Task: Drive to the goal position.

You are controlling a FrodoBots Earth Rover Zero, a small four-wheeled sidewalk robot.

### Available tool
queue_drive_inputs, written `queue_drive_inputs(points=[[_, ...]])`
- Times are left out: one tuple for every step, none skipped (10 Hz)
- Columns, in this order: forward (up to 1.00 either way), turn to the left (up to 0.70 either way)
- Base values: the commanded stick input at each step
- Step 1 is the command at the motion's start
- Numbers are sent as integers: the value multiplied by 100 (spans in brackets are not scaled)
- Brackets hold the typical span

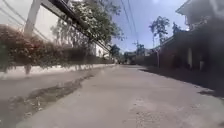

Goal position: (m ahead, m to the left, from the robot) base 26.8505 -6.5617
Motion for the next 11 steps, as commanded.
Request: queue_drive_inputs(points=[[100,-12],[100,-39],[100,-30],[100,-6],[100,1],[100,1],[100,1],[100,1],[100,-4],[100,-24],[100,-39]])
